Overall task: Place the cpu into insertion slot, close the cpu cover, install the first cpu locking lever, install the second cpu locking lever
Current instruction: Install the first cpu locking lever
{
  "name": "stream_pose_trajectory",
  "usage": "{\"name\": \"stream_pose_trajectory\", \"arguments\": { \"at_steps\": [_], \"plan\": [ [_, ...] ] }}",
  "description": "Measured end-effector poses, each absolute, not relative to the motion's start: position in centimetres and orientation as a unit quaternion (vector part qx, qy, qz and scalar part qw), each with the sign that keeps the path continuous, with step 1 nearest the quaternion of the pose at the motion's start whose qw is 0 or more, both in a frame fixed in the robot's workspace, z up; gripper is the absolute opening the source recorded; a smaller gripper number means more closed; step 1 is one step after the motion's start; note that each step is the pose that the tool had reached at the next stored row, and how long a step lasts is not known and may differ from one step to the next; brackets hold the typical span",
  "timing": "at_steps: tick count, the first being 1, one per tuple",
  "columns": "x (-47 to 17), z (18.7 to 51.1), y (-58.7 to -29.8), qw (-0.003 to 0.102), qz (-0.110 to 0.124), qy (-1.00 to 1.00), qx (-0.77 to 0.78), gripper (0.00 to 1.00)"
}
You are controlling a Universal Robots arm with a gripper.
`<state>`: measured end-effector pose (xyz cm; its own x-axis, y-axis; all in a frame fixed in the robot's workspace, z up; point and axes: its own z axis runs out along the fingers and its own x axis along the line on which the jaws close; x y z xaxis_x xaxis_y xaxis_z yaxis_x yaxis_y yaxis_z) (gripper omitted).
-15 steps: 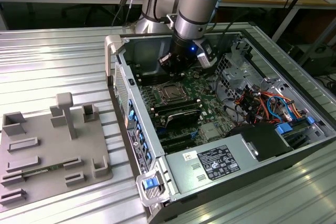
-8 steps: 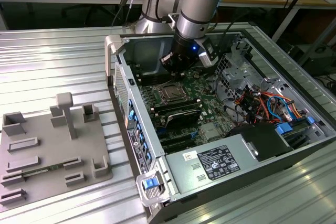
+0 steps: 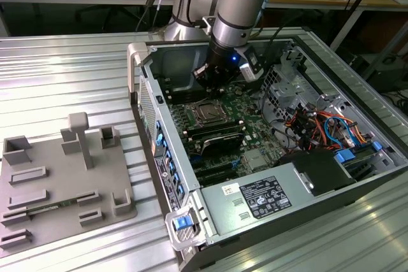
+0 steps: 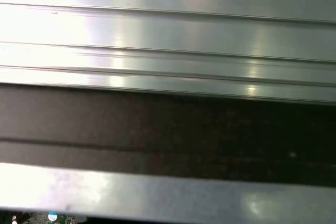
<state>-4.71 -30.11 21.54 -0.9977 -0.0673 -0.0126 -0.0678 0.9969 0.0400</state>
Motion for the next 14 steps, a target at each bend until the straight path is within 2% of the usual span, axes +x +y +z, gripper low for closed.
{"name": "stream_pose_trajectory", "arguments": {
  "at_steps": [14],
  "plan": [
    [-4.76,21.52,-29.77,0.006,0.02,0.999,-0.035,0.11]
  ]
}}
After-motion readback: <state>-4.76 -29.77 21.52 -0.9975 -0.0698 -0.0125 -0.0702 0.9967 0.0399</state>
